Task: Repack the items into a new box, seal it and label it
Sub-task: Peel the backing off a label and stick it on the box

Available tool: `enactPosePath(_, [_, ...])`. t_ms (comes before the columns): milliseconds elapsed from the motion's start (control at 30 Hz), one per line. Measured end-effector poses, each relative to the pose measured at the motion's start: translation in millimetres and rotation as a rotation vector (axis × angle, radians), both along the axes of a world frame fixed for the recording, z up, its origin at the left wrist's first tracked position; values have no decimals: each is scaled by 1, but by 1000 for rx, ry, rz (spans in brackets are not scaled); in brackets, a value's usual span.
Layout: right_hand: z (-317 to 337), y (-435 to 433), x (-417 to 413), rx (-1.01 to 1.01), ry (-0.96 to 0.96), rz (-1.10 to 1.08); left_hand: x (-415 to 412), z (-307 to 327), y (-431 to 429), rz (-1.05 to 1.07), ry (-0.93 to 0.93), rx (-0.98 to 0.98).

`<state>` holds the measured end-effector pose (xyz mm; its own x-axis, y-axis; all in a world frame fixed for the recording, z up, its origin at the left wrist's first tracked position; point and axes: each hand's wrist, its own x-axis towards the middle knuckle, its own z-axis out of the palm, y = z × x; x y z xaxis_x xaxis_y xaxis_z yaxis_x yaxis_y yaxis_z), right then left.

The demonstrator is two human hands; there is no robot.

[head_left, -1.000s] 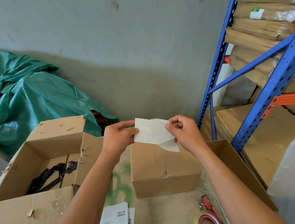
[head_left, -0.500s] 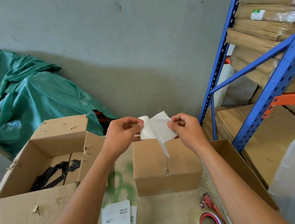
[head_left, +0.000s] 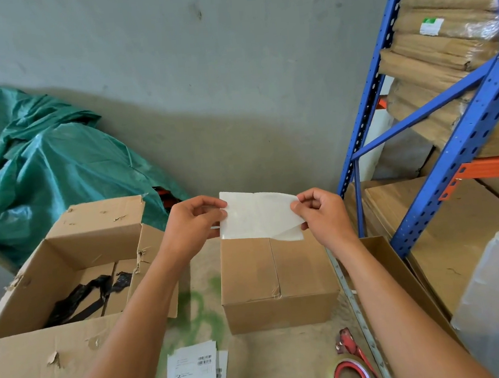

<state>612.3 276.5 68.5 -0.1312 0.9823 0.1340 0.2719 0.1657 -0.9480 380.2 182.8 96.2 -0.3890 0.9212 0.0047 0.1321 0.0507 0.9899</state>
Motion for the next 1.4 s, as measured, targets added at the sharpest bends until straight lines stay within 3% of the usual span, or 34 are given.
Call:
enactPosePath(633, [-16, 3, 15, -65, -22, -140, -29, 11, -3, -49, -5, 12])
enactPosePath(833, [-18, 6, 12, -73, -16, -130, -32, 15, -4, -7, 434, 77])
enactPosePath(1400, [-31, -1, 20, -116, 36, -188, -50, 59, -5, -24, 567, 148])
